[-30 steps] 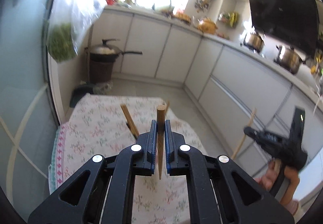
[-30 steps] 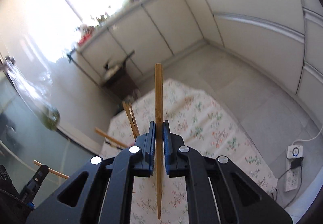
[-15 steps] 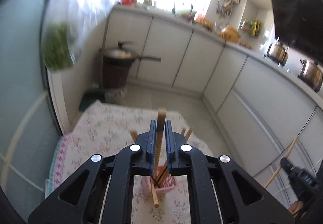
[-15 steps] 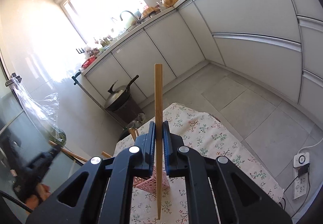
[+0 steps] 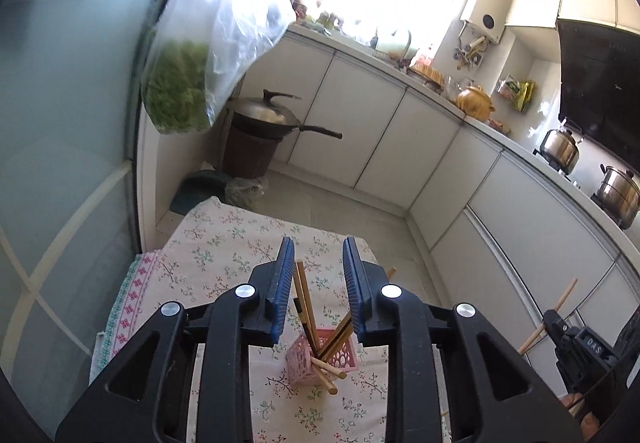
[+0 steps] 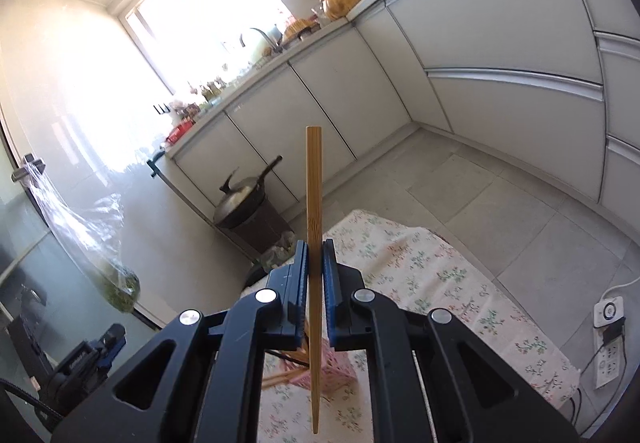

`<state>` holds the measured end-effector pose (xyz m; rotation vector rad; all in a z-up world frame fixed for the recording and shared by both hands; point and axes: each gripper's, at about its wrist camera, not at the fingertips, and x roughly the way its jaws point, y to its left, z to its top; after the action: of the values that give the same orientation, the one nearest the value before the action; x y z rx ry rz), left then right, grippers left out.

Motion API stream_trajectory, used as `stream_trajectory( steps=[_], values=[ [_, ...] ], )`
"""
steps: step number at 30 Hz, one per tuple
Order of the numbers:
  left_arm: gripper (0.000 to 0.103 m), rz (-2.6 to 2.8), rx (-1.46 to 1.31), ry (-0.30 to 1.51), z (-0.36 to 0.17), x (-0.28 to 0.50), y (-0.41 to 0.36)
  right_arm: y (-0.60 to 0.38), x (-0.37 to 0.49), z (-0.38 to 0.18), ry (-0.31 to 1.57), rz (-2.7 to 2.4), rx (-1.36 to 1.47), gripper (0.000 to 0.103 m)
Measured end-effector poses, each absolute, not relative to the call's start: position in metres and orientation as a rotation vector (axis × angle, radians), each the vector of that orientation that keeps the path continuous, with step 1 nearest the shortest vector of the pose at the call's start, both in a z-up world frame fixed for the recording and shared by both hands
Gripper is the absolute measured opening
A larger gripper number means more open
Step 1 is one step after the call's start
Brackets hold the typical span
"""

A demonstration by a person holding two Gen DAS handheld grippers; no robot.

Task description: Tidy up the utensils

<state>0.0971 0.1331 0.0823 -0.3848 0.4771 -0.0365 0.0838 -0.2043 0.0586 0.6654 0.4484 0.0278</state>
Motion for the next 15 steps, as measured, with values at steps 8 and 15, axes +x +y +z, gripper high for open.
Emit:
stream_trajectory(
  steps=[8,15],
  values=[
    [0.032,-0.014,-0.388,0.412,0.099,0.086,0.146,-0.182,0.112,0.076,0.307,-0.032,0.709,0.008],
    [0.033,-0.013,-0.449,0.428,0.095,0.096,0.164,-0.128,0.143,0.055,0.235,-0.094,0.597,0.011]
  ],
)
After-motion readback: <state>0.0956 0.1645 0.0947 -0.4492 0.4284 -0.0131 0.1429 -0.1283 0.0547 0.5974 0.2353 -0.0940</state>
